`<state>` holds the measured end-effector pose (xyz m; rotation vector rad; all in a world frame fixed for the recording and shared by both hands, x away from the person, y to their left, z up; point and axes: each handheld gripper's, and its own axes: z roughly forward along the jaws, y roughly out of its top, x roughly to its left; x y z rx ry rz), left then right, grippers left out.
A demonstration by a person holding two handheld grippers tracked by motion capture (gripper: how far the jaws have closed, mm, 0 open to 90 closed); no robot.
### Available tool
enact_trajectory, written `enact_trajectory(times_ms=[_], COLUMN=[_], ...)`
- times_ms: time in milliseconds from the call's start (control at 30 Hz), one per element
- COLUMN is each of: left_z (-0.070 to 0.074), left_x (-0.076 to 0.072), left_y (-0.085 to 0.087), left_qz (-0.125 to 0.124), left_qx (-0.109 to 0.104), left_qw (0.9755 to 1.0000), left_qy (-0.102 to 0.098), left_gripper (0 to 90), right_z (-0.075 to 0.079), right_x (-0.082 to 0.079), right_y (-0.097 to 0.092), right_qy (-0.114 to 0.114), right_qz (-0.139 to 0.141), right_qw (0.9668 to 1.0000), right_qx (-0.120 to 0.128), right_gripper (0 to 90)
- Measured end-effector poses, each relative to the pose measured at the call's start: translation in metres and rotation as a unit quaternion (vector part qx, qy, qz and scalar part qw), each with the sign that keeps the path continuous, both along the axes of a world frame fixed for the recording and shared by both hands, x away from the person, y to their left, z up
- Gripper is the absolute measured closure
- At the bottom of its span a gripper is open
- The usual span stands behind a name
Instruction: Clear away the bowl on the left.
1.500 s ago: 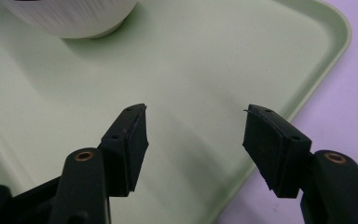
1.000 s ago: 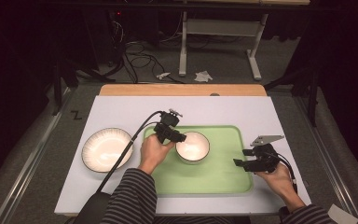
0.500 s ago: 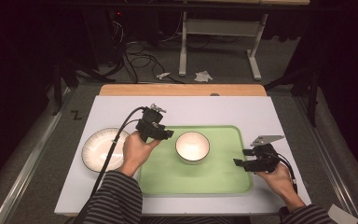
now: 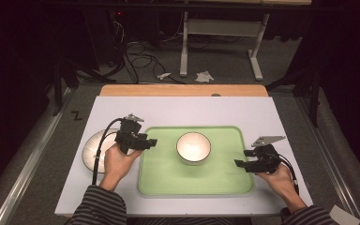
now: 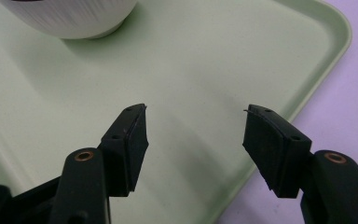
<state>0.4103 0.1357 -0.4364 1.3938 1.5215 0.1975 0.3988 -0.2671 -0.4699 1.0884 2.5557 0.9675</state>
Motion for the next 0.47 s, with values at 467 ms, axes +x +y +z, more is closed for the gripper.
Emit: enact_trajectory(times_ms=[467], left_z=[-0.027], left_x=[-0.021], left_y=[-0.006], left_qz=[-0.021], left_qx=[0.029], left_qw=[0.9992], left_qy=[0.020], left_gripper=[48.1], right_z=[0.000], right_x=[0.000], right_y=[0.000], right_qy=[0.002], right_qz=[0.000], right_qw=[1.0000], right_qx=[-0.002], right_gripper=[41.1])
